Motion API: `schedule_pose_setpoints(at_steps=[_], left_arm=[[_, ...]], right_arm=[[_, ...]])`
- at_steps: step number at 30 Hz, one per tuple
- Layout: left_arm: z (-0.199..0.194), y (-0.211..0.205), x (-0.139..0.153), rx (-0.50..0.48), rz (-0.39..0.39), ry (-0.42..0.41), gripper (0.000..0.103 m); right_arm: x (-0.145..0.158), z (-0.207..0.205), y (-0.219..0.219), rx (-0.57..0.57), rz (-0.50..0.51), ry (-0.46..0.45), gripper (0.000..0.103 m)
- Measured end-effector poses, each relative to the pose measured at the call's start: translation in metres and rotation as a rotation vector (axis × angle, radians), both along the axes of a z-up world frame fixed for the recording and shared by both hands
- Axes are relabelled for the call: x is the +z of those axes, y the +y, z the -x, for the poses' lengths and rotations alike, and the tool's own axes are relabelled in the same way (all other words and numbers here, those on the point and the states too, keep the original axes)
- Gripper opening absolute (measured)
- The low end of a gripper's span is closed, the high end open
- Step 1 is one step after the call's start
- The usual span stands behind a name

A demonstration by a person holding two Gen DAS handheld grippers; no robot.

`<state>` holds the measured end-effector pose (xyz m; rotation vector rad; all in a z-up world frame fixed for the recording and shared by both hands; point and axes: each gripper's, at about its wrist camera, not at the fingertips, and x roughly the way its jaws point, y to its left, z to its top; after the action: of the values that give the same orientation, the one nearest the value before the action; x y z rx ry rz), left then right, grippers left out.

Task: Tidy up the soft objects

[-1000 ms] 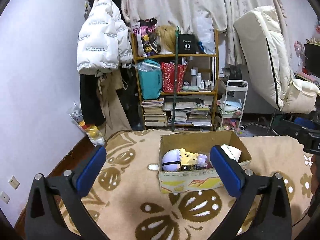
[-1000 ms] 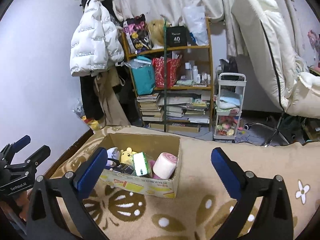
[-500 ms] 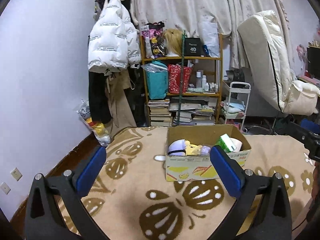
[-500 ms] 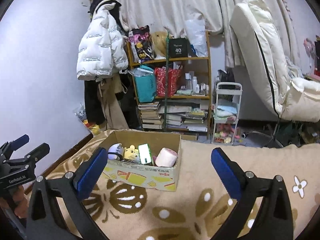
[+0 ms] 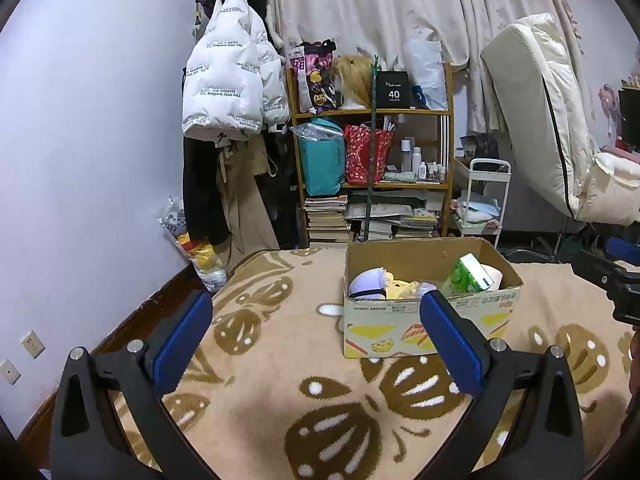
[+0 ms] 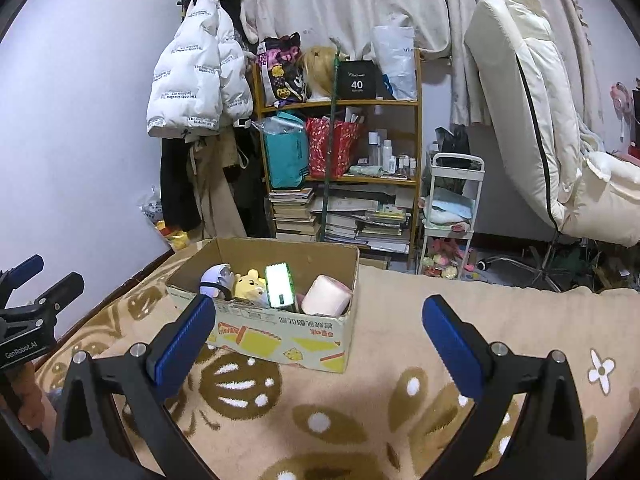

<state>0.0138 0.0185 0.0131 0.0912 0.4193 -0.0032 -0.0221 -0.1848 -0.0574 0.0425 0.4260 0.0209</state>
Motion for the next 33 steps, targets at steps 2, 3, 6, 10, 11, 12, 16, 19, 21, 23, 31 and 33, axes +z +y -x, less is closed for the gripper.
schedule_pose_setpoints(at_steps=[2,3,6,10,11,12,16,19,21,23,31,33], left_arm=[[-0.0012,-0.0003,-0.0007,0.01,-0.001,0.001,0.102],[-0.0019,-0.0003,-0.0011,0.008,0.0,0.004,0.102],[-0.002,-0.0014,-0.0022,0.004,-0.003,0.01,0.102],[-0.003,-0.0026,-0.0036,0.0,-0.005,0.012,0.102],[-0.0028,-0.0028,-0.0036,0.005,-0.006,0.01,0.102],[-0.0028,-0.0028,-0.0039,0.006,-0.007,0.009,0.102],[-0.0023,-0.0023,-0.0042,0.013,-0.008,0.004,0.102],[-0.0023,-0.0023,-0.0056,0.009,-0.006,0.008,0.102],[-0.0033,-0.0022,-0.0061,0.008,-0.006,0.012,0.102],[-0.0039,-0.0024,-0.0064,0.004,-0.007,0.017,0.102],[-0.0055,-0.0028,-0.0069,-0.001,-0.008,0.026,0.102],[-0.0061,-0.0031,-0.0069,-0.003,-0.008,0.031,0.102]], right_arm=[[-0.001,-0.002,-0.0007,-0.001,-0.001,0.006,0.103],[-0.0018,-0.0023,-0.0009,-0.002,-0.002,0.009,0.103],[-0.0041,-0.0041,-0.0013,-0.006,-0.004,0.018,0.103],[-0.0065,-0.0061,-0.0028,-0.01,-0.009,0.032,0.103],[-0.0066,-0.0059,-0.0021,-0.01,-0.013,0.034,0.103],[-0.0068,-0.0059,-0.0026,-0.011,-0.019,0.035,0.103],[-0.0072,-0.006,-0.004,-0.017,-0.025,0.038,0.103],[-0.0073,-0.0062,-0.0046,-0.015,-0.025,0.039,0.103],[-0.0074,-0.0063,-0.0043,-0.015,-0.022,0.039,0.103],[-0.0073,-0.0058,-0.0044,-0.017,-0.021,0.038,0.103],[-0.0084,-0.0063,-0.0046,-0.016,-0.022,0.042,0.103],[-0.0083,-0.0065,-0.0047,-0.014,-0.023,0.043,0.103]])
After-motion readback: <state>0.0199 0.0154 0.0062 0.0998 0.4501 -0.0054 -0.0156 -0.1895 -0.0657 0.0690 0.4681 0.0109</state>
